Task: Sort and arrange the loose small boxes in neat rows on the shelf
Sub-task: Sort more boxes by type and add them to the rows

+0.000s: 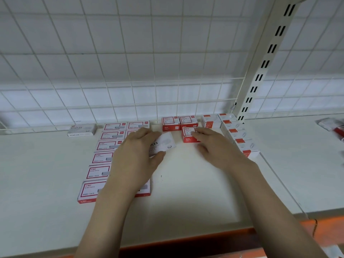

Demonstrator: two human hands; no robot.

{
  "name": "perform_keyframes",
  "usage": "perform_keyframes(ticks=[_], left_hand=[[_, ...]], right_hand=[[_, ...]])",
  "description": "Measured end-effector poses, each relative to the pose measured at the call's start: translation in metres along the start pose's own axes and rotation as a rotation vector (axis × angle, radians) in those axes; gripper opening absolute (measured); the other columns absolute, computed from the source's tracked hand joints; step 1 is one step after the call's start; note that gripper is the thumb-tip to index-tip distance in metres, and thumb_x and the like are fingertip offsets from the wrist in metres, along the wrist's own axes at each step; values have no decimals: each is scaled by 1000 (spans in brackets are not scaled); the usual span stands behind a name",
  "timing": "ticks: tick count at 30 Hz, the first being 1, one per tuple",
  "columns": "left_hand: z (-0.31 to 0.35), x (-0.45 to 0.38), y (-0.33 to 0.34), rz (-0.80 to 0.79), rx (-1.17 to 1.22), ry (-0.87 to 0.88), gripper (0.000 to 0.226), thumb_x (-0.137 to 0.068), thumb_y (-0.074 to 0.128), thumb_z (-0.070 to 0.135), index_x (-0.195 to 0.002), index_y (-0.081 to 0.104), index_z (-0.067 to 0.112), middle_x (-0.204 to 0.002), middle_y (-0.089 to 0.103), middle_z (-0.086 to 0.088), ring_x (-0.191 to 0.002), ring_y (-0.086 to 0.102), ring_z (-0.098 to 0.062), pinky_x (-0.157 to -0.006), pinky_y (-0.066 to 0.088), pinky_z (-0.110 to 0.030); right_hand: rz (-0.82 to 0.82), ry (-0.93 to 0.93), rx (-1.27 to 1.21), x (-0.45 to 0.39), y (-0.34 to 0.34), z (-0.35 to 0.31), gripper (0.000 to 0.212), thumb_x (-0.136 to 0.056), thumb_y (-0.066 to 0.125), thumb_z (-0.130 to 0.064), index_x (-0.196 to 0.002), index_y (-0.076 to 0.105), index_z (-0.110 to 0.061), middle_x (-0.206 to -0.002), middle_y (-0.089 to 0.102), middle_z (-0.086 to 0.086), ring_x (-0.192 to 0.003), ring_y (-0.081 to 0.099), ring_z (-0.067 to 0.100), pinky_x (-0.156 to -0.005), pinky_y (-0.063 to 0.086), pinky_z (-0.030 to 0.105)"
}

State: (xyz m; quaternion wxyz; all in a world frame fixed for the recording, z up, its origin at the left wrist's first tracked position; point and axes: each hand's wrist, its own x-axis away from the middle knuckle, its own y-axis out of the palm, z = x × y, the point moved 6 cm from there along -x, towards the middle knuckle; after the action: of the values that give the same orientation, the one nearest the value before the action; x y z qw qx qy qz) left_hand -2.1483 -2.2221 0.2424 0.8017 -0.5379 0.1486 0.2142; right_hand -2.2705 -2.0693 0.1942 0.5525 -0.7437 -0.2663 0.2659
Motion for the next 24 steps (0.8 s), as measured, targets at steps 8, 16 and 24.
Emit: perform_keyframes(ticks=[8, 16, 24], left_hand=[[-4, 6, 0, -19, 21, 0, 42, -73, 75, 15, -113, 64, 11, -105, 62, -4, -94, 59, -28, -75, 48, -34], [-2, 23, -5, -25, 32, -23, 41, -73, 71, 11, -113, 62, 4, -107, 60, -9, -93, 59, -30, -78, 40, -25], [-13, 46, -14, -9, 43, -97, 48, -68, 72, 7, -115, 60, 2, -106, 61, -11, -94, 59, -32, -80, 36, -18]], right_hand=[[-45, 7, 29, -8, 0, -1, 52, -95, 44, -15, -144, 29, -12, -154, 21, 2, -140, 23, 18, -109, 20, 23], [10, -3, 4, -1, -5, -4, 54, -94, 47, -18, -145, 28, -14, -153, 22, 2, -141, 17, 19, -111, 11, 21], [82, -108, -73, 16, -18, -47, 46, -92, 52, -19, -137, 42, -12, -139, 43, 3, -127, 36, 18, -96, 25, 18]])
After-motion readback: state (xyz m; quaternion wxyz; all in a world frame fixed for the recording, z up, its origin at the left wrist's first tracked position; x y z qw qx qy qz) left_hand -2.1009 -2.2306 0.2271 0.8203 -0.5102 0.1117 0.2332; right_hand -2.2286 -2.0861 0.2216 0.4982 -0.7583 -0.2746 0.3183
